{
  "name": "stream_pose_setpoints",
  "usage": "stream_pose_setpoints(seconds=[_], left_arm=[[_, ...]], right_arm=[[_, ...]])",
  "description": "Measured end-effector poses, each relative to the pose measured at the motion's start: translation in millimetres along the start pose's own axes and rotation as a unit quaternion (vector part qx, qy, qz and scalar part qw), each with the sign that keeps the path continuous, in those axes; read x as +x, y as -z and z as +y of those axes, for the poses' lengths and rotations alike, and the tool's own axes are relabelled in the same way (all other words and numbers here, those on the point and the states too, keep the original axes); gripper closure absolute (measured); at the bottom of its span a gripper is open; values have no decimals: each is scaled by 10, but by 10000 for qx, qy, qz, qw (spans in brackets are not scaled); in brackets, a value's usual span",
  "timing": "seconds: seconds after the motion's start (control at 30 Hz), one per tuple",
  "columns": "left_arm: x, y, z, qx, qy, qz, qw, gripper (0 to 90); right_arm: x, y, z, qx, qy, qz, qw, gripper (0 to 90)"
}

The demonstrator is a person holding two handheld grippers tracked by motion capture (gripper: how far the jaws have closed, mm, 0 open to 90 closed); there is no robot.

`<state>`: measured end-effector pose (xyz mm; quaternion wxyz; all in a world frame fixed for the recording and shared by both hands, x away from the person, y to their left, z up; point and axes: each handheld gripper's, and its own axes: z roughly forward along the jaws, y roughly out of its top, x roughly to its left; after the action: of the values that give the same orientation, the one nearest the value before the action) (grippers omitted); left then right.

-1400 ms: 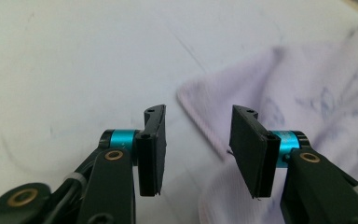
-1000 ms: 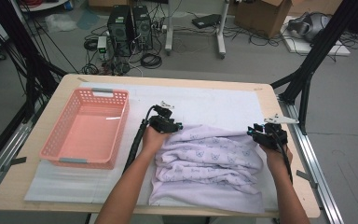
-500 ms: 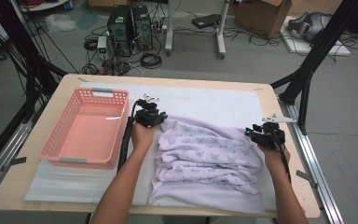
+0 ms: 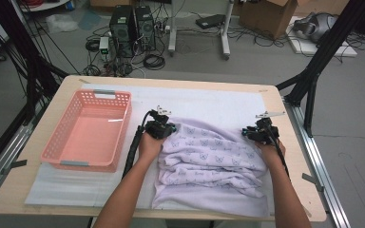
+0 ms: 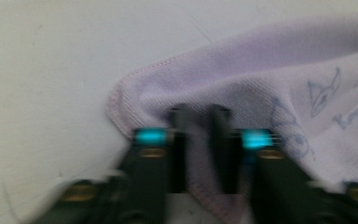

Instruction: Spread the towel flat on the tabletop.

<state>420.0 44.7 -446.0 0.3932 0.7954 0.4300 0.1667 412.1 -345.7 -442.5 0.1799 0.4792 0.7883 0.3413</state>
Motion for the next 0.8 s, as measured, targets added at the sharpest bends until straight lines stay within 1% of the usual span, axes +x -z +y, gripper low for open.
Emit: stream_pose_setpoints(seconds=[0.03,0.07,0.1,0.13,0.17,0.2,0.23,0.27,0.33,0.37,0.4,0.43,0.47,0.5,0.53,0.6,0.63,0.67,0.7,0.73,0.77,0.8], left_arm=[[5,5,3,12,-25,26,10000,883],[19,26,9,17,-60,262,9996,886],[52,50,12,-72,7,389,9992,886],[90,84,19,-166,121,483,9986,886],[123,120,29,-288,168,606,9976,886],[145,153,39,-371,184,674,9969,886],[151,173,45,-472,229,696,9962,886],[154,189,50,-486,230,674,9963,886],[136,184,48,-471,287,514,9972,877],[127,166,45,-450,338,462,9973,818],[127,152,40,-407,464,374,9974,683],[129,144,32,-342,515,288,9977,609],[124,130,25,-300,516,278,9978,583],[127,121,16,-240,517,259,9980,541],[133,108,4,-191,553,209,9981,522],[144,78,-18,-109,622,229,9977,502],[149,57,-29,-70,683,184,9975,493],[138,40,-35,-71,663,166,9976,496],[114,35,-29,-68,560,263,9981,498],[94,26,-29,-78,423,238,9988,553],[72,21,-28,-52,252,230,9994,697],[51,16,-18,-64,187,278,9994,814]], right_arm=[[12,-8,25,48,151,126,9998,850],[32,-18,55,78,338,24,9994,857],[36,-21,91,2,412,-161,9990,860],[24,-7,115,-210,400,-325,9984,862],[7,14,137,-471,344,-457,9972,863],[-13,33,160,-686,332,-582,9954,863],[-23,44,185,-819,342,-720,9934,863],[-29,48,217,-932,366,-817,9916,862],[-8,70,262,-1308,438,-1214,9830,862],[-14,68,283,-1402,299,-1348,9804,856],[-32,49,296,-1381,126,-1382,9806,831],[-55,23,305,-1311,-82,-1311,9826,716],[-70,12,305,-1318,-294,-1293,9824,655],[-81,19,299,-1361,-426,-1236,9820,643],[-87,35,294,-1359,-472,-1167,9827,630],[-85,76,295,-1293,-394,-1096,9847,630],[-86,101,296,-1292,-375,-1041,9854,629],[-86,130,296,-1286,-387,-979,9861,626],[-84,157,296,-1278,-381,-935,9866,620],[-81,181,291,-1255,-338,-918,9873,617],[-77,201,282,-1233,-320,-878,9880,613],[-80,218,269,-1216,-311,-819,9887,610]])
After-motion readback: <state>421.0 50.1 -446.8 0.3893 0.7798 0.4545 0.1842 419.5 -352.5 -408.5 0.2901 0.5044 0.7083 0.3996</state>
